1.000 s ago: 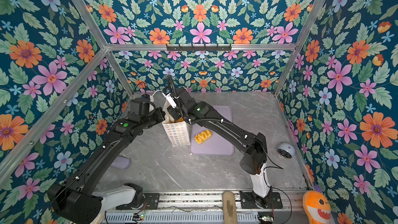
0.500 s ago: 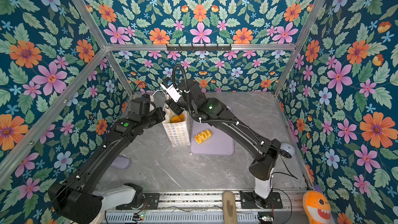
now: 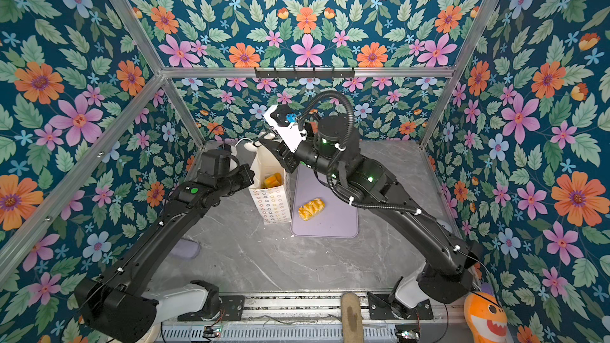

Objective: Pack bread into a paper bag
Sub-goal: Rotate the bread on the tray.

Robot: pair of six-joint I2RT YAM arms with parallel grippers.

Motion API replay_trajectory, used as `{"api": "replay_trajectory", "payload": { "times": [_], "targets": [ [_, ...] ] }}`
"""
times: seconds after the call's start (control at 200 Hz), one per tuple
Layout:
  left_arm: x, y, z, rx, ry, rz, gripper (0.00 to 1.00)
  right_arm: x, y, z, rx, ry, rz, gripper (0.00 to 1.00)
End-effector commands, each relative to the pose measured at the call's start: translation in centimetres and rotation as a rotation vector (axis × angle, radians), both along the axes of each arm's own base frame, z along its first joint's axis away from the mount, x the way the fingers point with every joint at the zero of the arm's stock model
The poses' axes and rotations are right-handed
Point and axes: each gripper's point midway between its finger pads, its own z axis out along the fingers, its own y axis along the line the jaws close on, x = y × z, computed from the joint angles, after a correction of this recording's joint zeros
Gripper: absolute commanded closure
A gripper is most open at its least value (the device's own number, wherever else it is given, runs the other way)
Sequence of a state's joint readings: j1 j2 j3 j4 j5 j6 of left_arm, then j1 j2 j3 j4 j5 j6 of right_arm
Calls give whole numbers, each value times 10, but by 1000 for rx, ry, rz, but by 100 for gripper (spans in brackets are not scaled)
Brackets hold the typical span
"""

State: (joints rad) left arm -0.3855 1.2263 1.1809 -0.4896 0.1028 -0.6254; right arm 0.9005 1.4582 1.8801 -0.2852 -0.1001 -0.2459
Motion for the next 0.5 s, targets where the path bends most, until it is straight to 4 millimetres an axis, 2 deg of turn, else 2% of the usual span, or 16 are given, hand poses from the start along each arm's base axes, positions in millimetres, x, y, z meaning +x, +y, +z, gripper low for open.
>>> {"api": "replay_trajectory", "payload": {
  "times": [0.0,0.1,0.205,0.415,0.495],
  "targets": [
    [0,-1,-2,4,5,-5,94,-3,-23,23,64,-83,-57,59],
    [1,-1,-3,2,6,-7,94,-3,-47,20,68,-82,-122,59],
    [0,-1,-2,3,4,-8,94,5,-72,3,56,-47,-193,59],
    [0,-2,0,-3,-4,-10,94,27,-118,-51,34,83,-335,59],
    [0,-1,1,-2,-4,-8,94,33,-130,-80,12,142,-374,59]
  ]
}}
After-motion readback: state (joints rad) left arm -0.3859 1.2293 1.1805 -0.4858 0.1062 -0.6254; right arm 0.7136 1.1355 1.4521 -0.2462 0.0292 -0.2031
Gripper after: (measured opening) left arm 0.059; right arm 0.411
